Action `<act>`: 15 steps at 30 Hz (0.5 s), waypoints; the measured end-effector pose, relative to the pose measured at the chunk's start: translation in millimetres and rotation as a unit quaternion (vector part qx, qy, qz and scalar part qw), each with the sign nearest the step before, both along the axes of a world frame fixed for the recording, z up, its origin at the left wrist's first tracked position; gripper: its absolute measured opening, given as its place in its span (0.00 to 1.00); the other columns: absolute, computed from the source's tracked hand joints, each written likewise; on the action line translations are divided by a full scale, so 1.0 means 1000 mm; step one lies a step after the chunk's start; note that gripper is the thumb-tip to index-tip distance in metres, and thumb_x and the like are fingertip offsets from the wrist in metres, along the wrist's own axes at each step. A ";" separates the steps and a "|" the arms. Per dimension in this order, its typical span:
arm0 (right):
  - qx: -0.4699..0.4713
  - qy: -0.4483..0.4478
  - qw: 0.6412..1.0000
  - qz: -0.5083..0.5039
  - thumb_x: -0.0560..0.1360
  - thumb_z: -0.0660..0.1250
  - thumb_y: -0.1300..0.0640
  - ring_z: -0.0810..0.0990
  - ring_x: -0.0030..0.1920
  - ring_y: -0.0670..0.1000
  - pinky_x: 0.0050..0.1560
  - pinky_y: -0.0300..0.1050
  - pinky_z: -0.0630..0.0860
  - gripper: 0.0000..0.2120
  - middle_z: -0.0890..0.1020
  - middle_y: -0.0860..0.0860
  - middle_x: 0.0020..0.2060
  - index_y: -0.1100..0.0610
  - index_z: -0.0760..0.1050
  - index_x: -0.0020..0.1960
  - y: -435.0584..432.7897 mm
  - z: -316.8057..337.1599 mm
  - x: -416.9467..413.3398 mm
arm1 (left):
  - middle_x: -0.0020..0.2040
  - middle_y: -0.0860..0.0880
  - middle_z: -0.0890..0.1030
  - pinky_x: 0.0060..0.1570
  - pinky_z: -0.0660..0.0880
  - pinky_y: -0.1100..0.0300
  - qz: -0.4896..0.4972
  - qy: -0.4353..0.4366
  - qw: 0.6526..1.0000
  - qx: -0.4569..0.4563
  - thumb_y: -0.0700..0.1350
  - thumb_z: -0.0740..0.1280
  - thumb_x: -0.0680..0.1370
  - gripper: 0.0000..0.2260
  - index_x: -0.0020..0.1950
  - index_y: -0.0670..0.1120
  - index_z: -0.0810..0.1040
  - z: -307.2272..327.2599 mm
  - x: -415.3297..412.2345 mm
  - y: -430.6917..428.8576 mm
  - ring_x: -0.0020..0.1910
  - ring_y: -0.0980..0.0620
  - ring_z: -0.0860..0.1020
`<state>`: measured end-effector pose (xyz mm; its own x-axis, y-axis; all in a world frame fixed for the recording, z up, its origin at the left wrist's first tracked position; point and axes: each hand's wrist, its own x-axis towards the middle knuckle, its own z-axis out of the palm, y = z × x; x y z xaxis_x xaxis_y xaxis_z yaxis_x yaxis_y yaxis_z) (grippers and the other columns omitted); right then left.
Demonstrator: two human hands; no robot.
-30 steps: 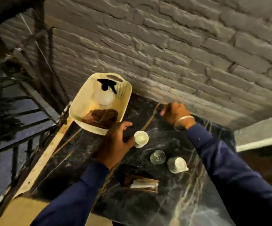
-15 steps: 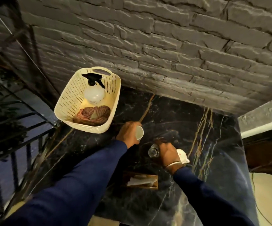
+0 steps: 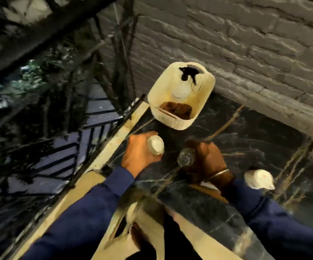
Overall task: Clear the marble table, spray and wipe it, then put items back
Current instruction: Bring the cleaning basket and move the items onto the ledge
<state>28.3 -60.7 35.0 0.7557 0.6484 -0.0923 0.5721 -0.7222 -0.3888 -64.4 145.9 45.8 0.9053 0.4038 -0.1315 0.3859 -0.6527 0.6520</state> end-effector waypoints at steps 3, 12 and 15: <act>0.024 0.004 0.997 0.080 0.58 0.75 0.40 0.83 0.48 0.61 0.47 0.52 0.80 0.33 0.85 0.57 0.49 0.54 0.79 0.59 0.065 -0.002 -0.038 | 0.51 0.48 0.84 0.53 0.75 0.61 0.119 0.019 0.992 0.034 0.48 0.80 0.60 0.28 0.59 0.50 0.80 0.004 -0.078 0.046 0.51 0.49 0.82; 0.017 0.088 0.960 0.267 0.52 0.77 0.48 0.83 0.46 0.58 0.44 0.47 0.77 0.29 0.85 0.53 0.46 0.50 0.79 0.53 0.249 -0.070 -0.172 | 0.45 0.50 0.85 0.45 0.80 0.56 0.372 0.069 0.926 -0.010 0.51 0.81 0.56 0.25 0.51 0.52 0.80 -0.088 -0.295 0.119 0.44 0.49 0.83; -0.038 0.100 0.950 0.294 0.55 0.80 0.51 0.80 0.52 0.57 0.52 0.46 0.74 0.31 0.83 0.53 0.52 0.51 0.77 0.57 0.288 -0.102 -0.209 | 0.49 0.46 0.84 0.48 0.79 0.54 0.402 0.114 0.908 -0.032 0.49 0.80 0.57 0.28 0.54 0.47 0.80 -0.126 -0.333 0.129 0.47 0.45 0.82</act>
